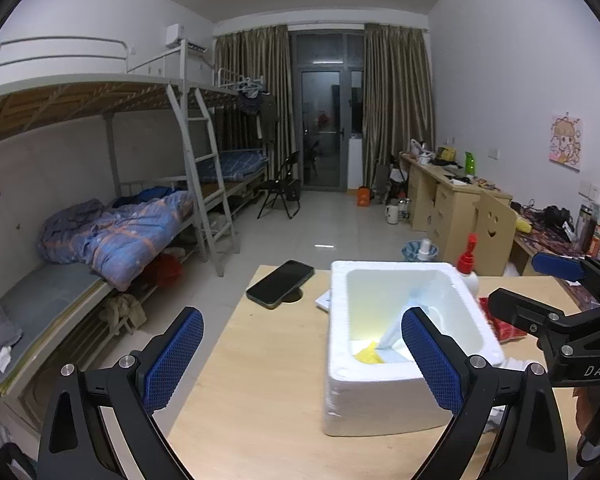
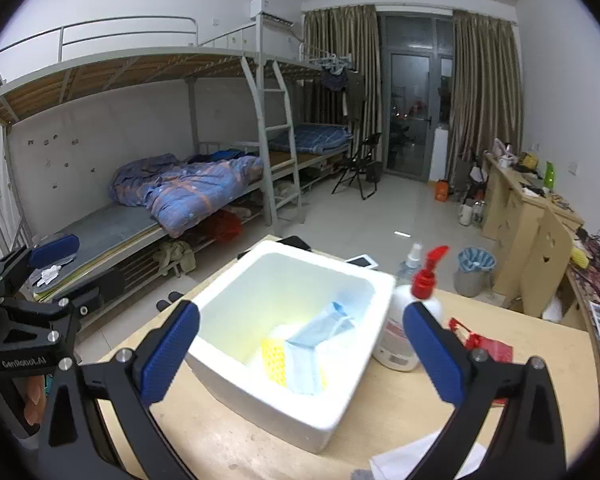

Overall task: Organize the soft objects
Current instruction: 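Withdraw both grippers from the foam box back over the table, then move left gripper toward the grey sock while right gripper approaches the white paper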

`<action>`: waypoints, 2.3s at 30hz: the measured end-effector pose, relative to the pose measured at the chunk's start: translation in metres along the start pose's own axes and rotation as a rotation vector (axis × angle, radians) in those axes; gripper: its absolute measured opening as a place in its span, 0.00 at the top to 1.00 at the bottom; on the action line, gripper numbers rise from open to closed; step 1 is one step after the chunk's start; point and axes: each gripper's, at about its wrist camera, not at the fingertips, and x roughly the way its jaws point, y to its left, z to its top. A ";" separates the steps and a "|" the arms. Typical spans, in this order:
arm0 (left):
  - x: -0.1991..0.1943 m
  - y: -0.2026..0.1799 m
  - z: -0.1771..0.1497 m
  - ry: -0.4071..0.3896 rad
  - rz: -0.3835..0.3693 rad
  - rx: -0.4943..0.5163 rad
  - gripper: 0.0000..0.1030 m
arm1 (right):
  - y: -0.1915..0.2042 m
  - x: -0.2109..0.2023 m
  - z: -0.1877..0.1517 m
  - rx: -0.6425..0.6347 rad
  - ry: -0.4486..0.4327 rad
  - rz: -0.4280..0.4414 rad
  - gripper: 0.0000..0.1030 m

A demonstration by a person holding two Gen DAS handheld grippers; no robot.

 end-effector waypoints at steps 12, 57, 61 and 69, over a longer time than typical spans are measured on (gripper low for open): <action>-0.028 -0.044 -0.003 -0.045 -0.089 0.045 0.03 | -0.053 -0.070 -0.033 0.135 -0.083 -0.147 0.00; -0.032 -0.141 -0.148 -0.095 -0.419 0.029 0.02 | -0.066 -0.136 -0.196 0.163 -0.162 -0.385 0.00; -0.029 -0.140 -0.156 -0.086 -0.414 0.028 0.02 | -0.067 -0.134 -0.205 0.183 -0.149 -0.386 0.00; -0.025 -0.146 -0.161 -0.064 -0.429 0.052 0.02 | -0.067 -0.131 -0.207 0.198 -0.132 -0.374 0.00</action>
